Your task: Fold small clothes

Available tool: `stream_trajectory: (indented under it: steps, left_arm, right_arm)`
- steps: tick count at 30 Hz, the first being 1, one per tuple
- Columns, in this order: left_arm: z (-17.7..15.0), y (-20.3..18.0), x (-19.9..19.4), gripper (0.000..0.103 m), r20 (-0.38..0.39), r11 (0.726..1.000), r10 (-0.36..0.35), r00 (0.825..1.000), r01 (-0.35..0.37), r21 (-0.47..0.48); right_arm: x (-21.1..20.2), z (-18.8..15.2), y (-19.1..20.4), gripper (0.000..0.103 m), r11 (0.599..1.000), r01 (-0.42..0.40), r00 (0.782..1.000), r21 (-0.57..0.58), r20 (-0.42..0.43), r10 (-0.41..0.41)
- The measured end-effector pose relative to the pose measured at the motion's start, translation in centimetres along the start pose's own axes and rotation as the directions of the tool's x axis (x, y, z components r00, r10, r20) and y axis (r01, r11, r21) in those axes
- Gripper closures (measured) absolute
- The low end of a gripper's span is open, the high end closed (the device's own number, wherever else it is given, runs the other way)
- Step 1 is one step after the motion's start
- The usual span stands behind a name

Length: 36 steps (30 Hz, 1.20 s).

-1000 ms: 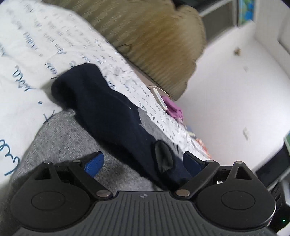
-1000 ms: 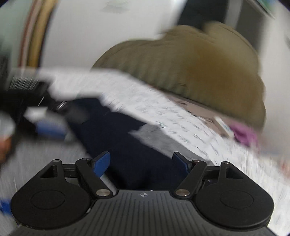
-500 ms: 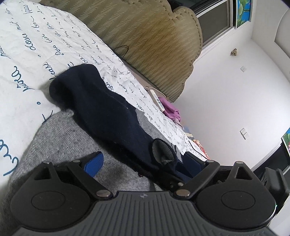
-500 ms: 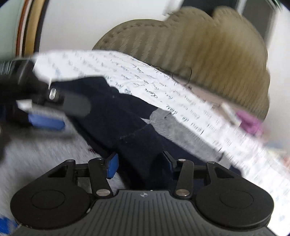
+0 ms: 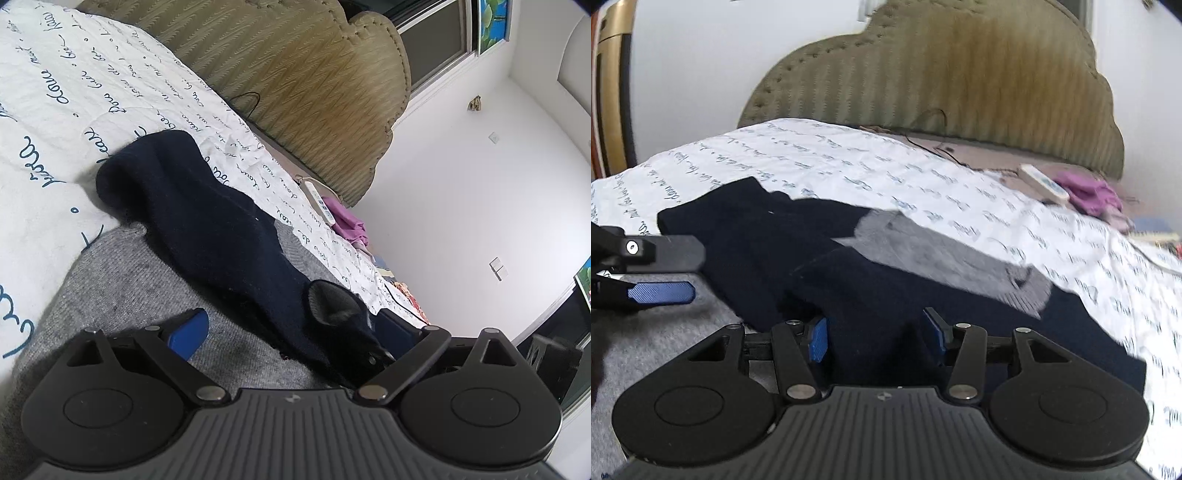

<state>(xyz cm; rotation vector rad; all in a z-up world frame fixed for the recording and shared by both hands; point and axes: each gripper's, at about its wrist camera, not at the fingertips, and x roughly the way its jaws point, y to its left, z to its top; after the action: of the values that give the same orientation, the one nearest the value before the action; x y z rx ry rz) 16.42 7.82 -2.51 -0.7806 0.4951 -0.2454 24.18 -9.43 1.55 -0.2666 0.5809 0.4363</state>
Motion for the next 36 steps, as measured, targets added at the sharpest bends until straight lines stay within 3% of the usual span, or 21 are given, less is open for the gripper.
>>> stream_trajectory:
  steps: [4,6,7,8,10,12,15,17,19,21,22,27,30,32,34,36]
  left_arm:
    - [0.0,0.0,0.0,0.005,0.000,1.000,0.001,1.000,-0.001,0.003]
    - [0.0,0.0,0.0,0.005,-0.001,1.000,0.003,1.000,-0.003,0.007]
    - [0.0,-0.1,0.0,0.005,-0.001,1.000,0.004,1.000,-0.004,0.009]
    - [0.0,-0.1,0.0,0.005,-0.001,1.000,0.004,1.000,-0.004,0.009]
    - [0.0,-0.1,0.0,0.005,0.000,1.000,0.004,1.000,-0.004,0.009]
    - [0.0,-0.1,0.1,0.005,-0.001,1.000,0.006,1.000,-0.006,0.012]
    - [0.0,-0.2,0.1,0.005,-0.001,1.000,0.010,1.000,-0.010,0.018]
    - [0.0,-0.3,0.1,0.005,-0.002,1.000,0.013,1.000,-0.013,0.023]
    - [-0.1,-0.4,0.2,0.005,-0.002,0.999,0.017,1.000,-0.017,0.029]
    - [-0.1,-0.5,0.2,0.004,-0.003,0.999,0.021,1.000,-0.020,0.036]
    - [-0.1,-0.6,0.3,0.003,-0.004,0.999,0.020,1.000,-0.020,0.040]
    - [-0.2,-2.4,0.0,0.003,-0.012,0.990,0.063,0.998,-0.061,0.128]
    - [1.2,-2.9,-0.5,0.003,0.005,0.993,0.073,0.997,-0.073,0.097]
    - [2.5,-2.7,-0.4,0.003,-0.002,0.995,0.078,0.997,-0.078,0.058]
    - [3.3,-2.0,0.2,0.002,-0.035,0.996,0.083,0.996,-0.083,0.019]
    - [3.9,-0.8,0.7,0.002,-0.039,0.992,0.117,0.992,-0.119,-0.041]
  right_arm:
    - [2.3,1.3,2.0,0.048,0.992,0.033,0.999,-0.125,-0.019,-0.035]
    - [3.6,1.4,2.4,0.059,0.986,0.045,0.998,-0.159,-0.040,-0.052]
    - [3.6,1.5,2.2,0.077,0.988,0.038,0.998,-0.149,-0.041,-0.045]
    - [3.5,1.6,1.8,0.084,0.994,0.027,0.999,-0.106,-0.041,-0.032]
    - [2.7,1.9,-0.2,0.088,0.999,-0.007,1.000,0.043,-0.006,0.007]
    - [1.7,1.9,-3.2,0.088,0.974,-0.021,0.999,0.227,0.035,0.014]
    - [-1.8,0.7,-8.9,0.090,0.861,-0.087,0.984,0.502,0.175,-0.003]
    - [-4.6,-1.3,-12.6,0.090,0.772,-0.096,0.968,0.628,0.240,-0.075]
    - [-6.1,-4.0,-15.8,0.089,0.695,-0.070,0.964,0.716,0.229,-0.138]
    - [-6.3,-7.9,-19.2,0.088,0.560,-0.079,0.973,0.824,0.186,-0.136]
    - [-6.3,-9.4,-19.9,0.088,0.521,-0.065,0.977,0.851,0.162,-0.142]
    - [-5.3,-12.5,-19.6,0.088,0.494,-0.055,0.985,0.868,0.129,-0.117]
    - [-4.4,-12.1,-19.8,0.079,0.483,-0.073,0.989,0.873,0.126,-0.078]
    - [-4.4,-12.4,-20.5,0.062,0.447,-0.097,0.991,0.889,0.128,-0.040]
    - [-4.4,-13.1,-21.3,0.059,0.383,-0.157,0.985,0.910,0.172,-0.005]
    - [-5.0,-13.5,-21.6,0.060,0.344,-0.174,0.983,0.923,0.181,0.013]
